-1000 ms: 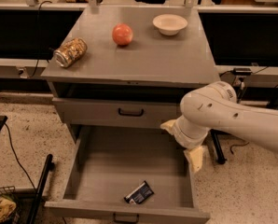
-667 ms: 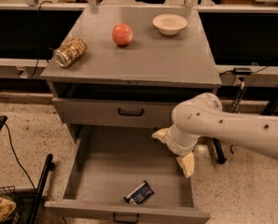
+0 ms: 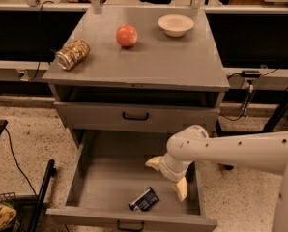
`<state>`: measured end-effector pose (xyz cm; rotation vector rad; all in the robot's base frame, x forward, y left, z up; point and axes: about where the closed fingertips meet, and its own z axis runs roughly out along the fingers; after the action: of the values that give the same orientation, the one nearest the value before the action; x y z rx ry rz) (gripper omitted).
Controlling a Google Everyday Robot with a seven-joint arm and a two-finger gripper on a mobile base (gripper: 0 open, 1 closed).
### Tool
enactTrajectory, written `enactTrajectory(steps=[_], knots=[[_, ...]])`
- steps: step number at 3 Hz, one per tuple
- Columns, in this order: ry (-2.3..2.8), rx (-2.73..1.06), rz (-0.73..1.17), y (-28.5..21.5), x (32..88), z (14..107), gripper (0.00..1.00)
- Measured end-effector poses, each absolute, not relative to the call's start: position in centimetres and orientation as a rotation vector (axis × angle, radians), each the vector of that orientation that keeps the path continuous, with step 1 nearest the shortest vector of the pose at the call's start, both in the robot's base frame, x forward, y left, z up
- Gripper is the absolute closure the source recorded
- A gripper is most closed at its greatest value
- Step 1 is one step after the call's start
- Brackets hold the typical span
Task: Pick rxbar blueberry from middle drawer and place on counter
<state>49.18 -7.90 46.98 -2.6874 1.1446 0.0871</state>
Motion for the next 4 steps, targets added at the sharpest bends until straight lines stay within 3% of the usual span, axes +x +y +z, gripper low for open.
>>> enactTrajectory(steps=[2, 4], knots=[[0.994, -2.732, 0.180, -4.3, 47.4, 39.6, 0.00], [0.929, -2.753, 0.239, -1.1, 45.9, 36.5, 0.24]])
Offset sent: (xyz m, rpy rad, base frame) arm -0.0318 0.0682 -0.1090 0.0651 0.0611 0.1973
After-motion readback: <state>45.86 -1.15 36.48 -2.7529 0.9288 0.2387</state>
